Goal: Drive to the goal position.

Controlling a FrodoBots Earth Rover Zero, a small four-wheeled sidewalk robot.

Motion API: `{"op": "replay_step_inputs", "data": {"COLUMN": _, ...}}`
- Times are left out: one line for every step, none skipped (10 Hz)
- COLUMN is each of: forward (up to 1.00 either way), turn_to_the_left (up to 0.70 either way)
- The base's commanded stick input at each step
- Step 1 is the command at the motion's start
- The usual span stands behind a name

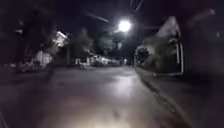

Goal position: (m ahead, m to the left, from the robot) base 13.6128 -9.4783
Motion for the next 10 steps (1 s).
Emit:
{"op": "replay_step_inputs", "data": {"forward": 0.5, "turn_to_the_left": 0.0}}
{"op": "replay_step_inputs", "data": {"forward": 0.5, "turn_to_the_left": 0.0}}
{"op": "replay_step_inputs", "data": {"forward": 0.5, "turn_to_the_left": 0.0}}
{"op": "replay_step_inputs", "data": {"forward": 0.5, "turn_to_the_left": 0.0}}
{"op": "replay_step_inputs", "data": {"forward": 0.5, "turn_to_the_left": 0.0}}
{"op": "replay_step_inputs", "data": {"forward": 0.5, "turn_to_the_left": 0.0}}
{"op": "replay_step_inputs", "data": {"forward": 0.5, "turn_to_the_left": 0.0}}
{"op": "replay_step_inputs", "data": {"forward": 0.5, "turn_to_the_left": 0.0}}
{"op": "replay_step_inputs", "data": {"forward": 0.5, "turn_to_the_left": 0.0}}
{"op": "replay_step_inputs", "data": {"forward": 0.5, "turn_to_the_left": 0.0}}
